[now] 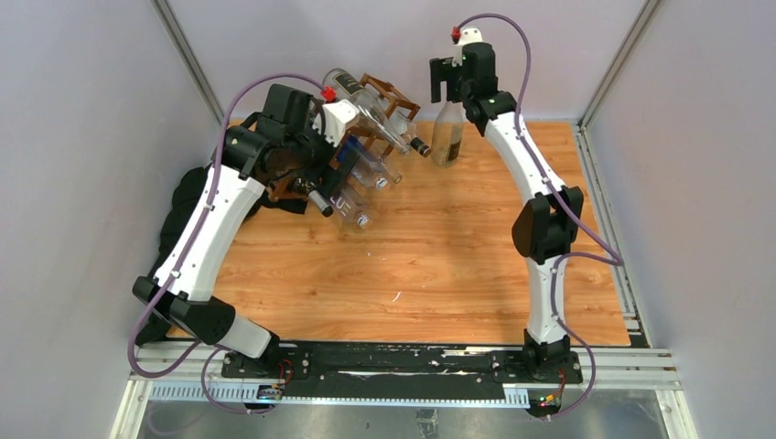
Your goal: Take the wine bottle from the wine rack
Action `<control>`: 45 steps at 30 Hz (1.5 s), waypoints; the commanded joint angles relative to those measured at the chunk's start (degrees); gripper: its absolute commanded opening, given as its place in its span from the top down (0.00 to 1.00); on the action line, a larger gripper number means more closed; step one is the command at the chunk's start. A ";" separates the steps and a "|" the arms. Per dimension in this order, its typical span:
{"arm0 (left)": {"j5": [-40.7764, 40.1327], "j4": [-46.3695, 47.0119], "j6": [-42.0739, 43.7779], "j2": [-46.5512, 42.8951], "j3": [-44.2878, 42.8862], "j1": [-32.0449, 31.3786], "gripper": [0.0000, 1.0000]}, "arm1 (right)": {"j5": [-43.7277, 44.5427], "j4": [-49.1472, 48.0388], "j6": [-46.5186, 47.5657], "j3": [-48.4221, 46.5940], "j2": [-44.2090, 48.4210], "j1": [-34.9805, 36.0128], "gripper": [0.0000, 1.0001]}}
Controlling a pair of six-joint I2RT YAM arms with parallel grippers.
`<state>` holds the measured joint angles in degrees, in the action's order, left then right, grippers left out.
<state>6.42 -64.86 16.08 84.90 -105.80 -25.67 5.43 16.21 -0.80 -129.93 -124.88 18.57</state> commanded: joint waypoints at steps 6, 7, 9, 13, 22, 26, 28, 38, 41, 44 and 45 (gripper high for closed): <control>4.38 -2.92 -0.47 -1.99 -2.67 4.70 0.00 | -0.67 1.13 -7.62 14.19 22.75 0.33 0.03; 4.35 -2.88 -0.51 -1.92 -2.59 4.93 0.00 | -1.17 1.13 -8.86 17.21 24.75 0.81 0.03; 4.24 -2.89 -0.66 -1.64 -2.70 5.29 0.00 | -2.50 0.69 -9.84 20.87 28.18 2.63 0.03; 4.05 -2.90 -1.12 -1.03 -3.53 5.67 0.00 | -13.44 0.59 -13.24 25.39 29.22 5.04 0.03; 2.90 -2.85 -0.70 -1.99 -3.38 5.98 0.00 | -25.14 9.19 -12.25 15.60 15.63 9.85 0.02; 2.45 -2.90 -0.11 -2.45 -2.54 5.98 0.00 | -27.55 9.28 -12.91 14.11 11.75 9.91 0.01; 2.43 -2.86 0.10 -2.65 -2.56 5.98 0.00 | -28.97 9.34 -13.24 13.35 10.09 9.91 0.01; 2.92 -2.82 0.58 -2.57 -2.25 5.98 0.00 | -32.76 10.38 -14.84 5.12 1.30 9.95 0.04; 2.50 -2.77 0.67 -2.66 -1.78 5.98 0.00 | -32.38 11.92 -15.19 1.87 -1.23 9.91 0.08; 2.37 -2.82 0.88 -2.54 -2.14 5.99 0.00 | -32.72 12.56 -15.81 -0.38 -3.26 9.91 0.13; 2.44 -2.79 0.80 -2.44 -2.42 6.01 0.00 | -32.88 12.66 -15.81 -0.47 -3.59 9.91 0.15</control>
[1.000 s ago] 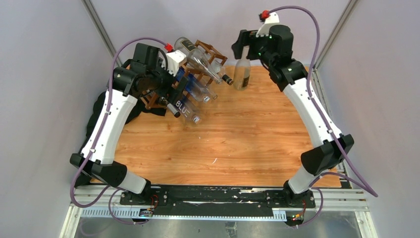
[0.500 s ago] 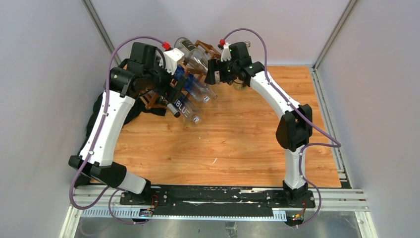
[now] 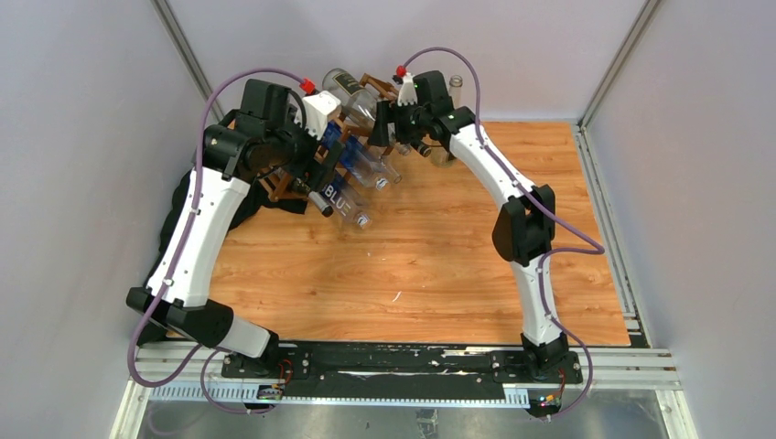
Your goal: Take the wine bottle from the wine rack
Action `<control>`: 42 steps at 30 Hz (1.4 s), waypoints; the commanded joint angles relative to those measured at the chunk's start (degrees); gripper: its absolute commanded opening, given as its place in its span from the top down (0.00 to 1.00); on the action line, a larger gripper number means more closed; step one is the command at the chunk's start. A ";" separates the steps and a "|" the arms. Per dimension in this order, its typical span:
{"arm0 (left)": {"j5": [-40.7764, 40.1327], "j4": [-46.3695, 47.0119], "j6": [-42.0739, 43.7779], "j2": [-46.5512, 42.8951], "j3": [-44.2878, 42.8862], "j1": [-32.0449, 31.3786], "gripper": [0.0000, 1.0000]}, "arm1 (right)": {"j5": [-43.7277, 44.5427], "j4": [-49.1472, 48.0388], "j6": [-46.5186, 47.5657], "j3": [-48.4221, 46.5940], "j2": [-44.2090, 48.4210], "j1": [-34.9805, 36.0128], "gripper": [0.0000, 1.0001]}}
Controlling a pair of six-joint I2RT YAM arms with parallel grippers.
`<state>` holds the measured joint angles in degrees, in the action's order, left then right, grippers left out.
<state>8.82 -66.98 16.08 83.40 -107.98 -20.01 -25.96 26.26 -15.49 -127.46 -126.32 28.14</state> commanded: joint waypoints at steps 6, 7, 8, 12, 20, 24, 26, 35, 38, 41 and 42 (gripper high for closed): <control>0.03 -0.70 0.55 -0.96 -1.52 0.35 0.00 | -2.77 2.95 -1.02 -1.89 -2.45 0.34 0.25; -0.03 -0.70 0.46 -0.97 -1.52 0.37 0.00 | -3.11 2.92 -1.23 -2.04 -2.49 0.34 0.28; -0.17 -0.70 0.45 -1.02 -1.39 0.33 0.00 | -3.40 2.91 -1.39 -2.27 -2.55 0.34 0.31; -0.38 -0.70 0.82 -1.36 -1.11 0.39 0.00 | -4.62 2.79 -1.90 -2.84 -2.00 0.33 0.51; -1.50 -0.61 1.73 -1.71 -0.55 0.33 0.00 | -7.85 -0.30 -3.65 2.80 3.68 0.33 1.00; -1.04 -0.61 2.99 -2.79 1.84 0.35 0.00 | -11.22 -6.91 -6.70 10.36 10.16 0.29 1.00; -0.95 -0.61 3.59 -3.41 3.50 0.36 0.00 | -12.13 -9.48 -8.14 14.76 13.11 0.29 1.00; -2.04 -0.29 6.17 -4.95 4.35 0.36 0.00 | -13.88 -17.12 -12.29 30.89 27.62 0.25 1.00; -1.33 0.13 6.85 -5.33 4.89 0.37 0.00 | -14.09 -17.45 -12.75 34.36 31.26 0.25 1.00; -0.31 0.95 9.05 -6.23 6.46 0.37 0.00 | -14.71 -18.62 -14.21 38.66 35.52 0.20 1.00; 0.00 1.39 10.12 -6.66 7.25 0.33 0.00 | -15.00 -19.56 -14.57 40.49 37.29 0.22 1.00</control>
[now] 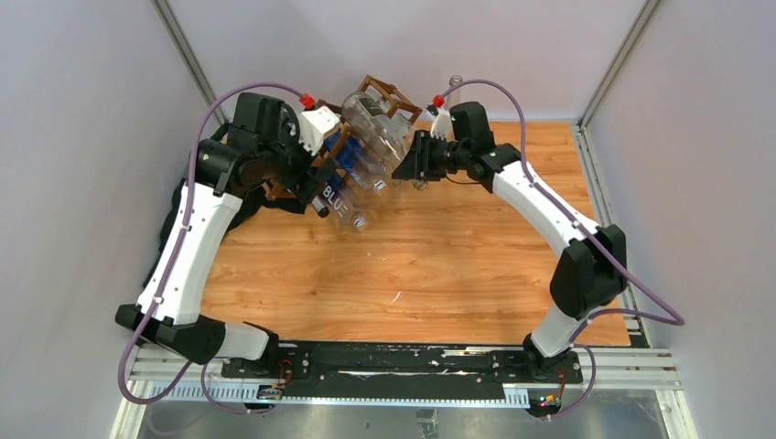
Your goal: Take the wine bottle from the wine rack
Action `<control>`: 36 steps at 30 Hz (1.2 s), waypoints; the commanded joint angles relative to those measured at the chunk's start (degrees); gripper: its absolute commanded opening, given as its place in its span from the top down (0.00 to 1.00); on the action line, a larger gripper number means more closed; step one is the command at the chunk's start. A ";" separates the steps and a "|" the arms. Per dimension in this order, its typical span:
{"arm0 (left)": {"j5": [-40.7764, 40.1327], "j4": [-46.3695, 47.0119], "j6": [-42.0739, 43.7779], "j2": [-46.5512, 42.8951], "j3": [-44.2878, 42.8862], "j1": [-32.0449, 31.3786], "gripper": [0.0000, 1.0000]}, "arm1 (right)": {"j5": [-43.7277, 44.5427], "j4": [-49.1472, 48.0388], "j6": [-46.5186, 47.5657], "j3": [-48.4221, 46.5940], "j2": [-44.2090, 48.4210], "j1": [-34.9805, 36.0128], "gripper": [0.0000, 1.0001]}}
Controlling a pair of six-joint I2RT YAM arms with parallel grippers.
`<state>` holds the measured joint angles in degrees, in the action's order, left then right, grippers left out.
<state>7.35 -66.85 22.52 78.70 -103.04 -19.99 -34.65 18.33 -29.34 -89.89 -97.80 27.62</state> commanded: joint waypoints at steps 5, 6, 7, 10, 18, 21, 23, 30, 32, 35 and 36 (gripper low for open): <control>4.48 3.90 12.41 -4.14 6.06 0.30 0.00 | -7.53 -13.89 -3.09 11.97 17.07 0.81 1.00; 5.99 4.58 14.63 -4.78 6.77 0.30 0.00 | -7.66 -13.92 -3.24 13.60 18.43 0.86 1.00; 7.21 5.33 16.69 -5.55 7.66 0.30 0.00 | -7.75 -13.88 -3.34 15.13 19.83 0.86 1.00; 10.49 7.71 22.83 -8.29 10.96 0.11 0.00 | -8.33 -14.18 -3.72 19.02 23.20 1.02 1.00; 10.58 8.12 37.60 -13.44 17.09 -6.55 0.00 | -9.47 -13.94 -4.65 23.88 29.02 4.99 1.00; 8.07 10.11 43.19 -15.55 21.72 -9.96 0.00 | -8.83 -14.32 -5.21 25.52 30.96 7.62 1.00; 6.32 14.25 45.40 -17.18 25.23 -11.87 0.00 | -8.60 -13.90 -5.20 26.01 31.94 9.33 1.00; 4.48 24.46 52.72 -20.45 32.32 -14.60 0.00 | -8.32 -11.12 -4.54 25.09 33.42 13.03 1.00; 4.13 27.09 54.96 -21.69 34.44 -15.04 0.00 | -8.45 -9.80 -3.88 24.38 33.01 13.62 1.00; 3.73 28.00 59.95 -23.26 37.46 -15.56 0.00 | -8.78 -8.70 -3.17 23.10 32.17 14.96 1.00; 3.57 28.00 61.54 -23.62 38.33 -15.70 0.00 | -8.84 -8.17 -3.02 22.56 31.84 15.51 1.00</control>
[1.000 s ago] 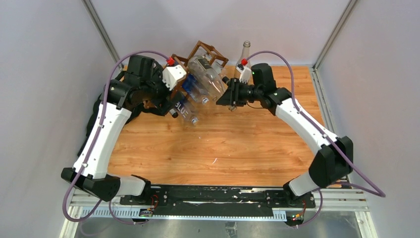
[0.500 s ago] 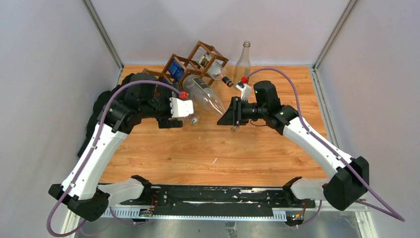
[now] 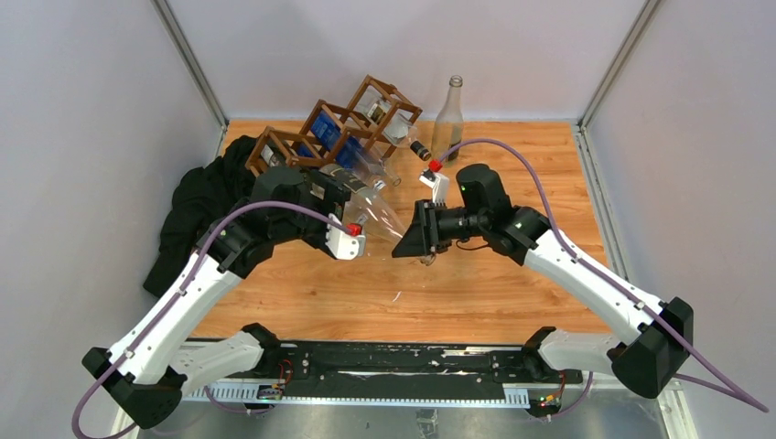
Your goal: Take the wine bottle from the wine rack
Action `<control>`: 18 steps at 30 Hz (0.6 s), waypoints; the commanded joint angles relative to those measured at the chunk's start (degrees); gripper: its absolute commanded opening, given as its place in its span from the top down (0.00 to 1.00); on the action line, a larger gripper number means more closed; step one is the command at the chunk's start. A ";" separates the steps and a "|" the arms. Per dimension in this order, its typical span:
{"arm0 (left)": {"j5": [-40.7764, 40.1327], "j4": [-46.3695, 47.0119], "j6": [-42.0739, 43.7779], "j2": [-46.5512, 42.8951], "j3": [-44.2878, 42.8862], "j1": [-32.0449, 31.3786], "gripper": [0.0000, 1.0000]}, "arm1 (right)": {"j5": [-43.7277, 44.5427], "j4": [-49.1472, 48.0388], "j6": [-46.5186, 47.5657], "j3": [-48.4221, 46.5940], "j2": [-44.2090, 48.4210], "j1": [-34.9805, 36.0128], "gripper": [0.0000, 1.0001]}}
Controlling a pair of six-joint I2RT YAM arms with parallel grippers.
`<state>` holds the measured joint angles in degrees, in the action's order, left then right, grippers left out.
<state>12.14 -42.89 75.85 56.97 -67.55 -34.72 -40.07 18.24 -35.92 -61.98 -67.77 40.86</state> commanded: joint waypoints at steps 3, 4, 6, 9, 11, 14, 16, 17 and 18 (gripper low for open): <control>-2.01 5.81 9.81 -2.77 4.84 -1.22 0.00 | -3.16 -6.61 4.58 -7.19 0.63 3.89 1.00; -2.26 5.75 9.73 -2.76 4.94 -1.27 0.00 | -2.98 -6.29 4.82 -7.64 0.26 4.42 1.00; -3.05 5.74 9.53 -2.72 5.62 -1.30 0.00 | -2.69 -5.94 5.33 -8.60 -0.17 5.54 1.00; -3.79 5.33 10.02 -2.85 6.87 -1.33 0.00 | -1.95 -4.99 6.49 -10.10 -0.62 7.13 1.00; -3.56 3.62 11.44 -2.96 7.48 -1.32 0.00 | -1.37 -4.19 7.44 -10.96 -0.76 8.06 1.00; -3.37 3.30 10.78 -2.63 8.29 -1.57 0.00 | -0.97 -3.04 8.89 -12.34 -1.12 9.06 1.00; -3.09 3.28 8.97 -1.90 7.83 -1.58 0.00 | -0.82 -2.70 9.94 -12.84 -1.15 9.82 1.00; -3.02 3.31 7.98 -1.38 7.28 -1.58 0.00 | -0.80 -2.56 10.24 -12.90 -1.26 10.11 1.00; -3.01 3.34 7.06 -0.74 6.60 -1.58 0.00 | -0.79 -2.34 10.53 -12.97 -1.37 10.17 1.00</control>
<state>8.73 -40.23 85.03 54.70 -59.90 -35.75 -36.95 25.58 -31.09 -69.78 -70.78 49.52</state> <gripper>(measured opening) 0.998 0.418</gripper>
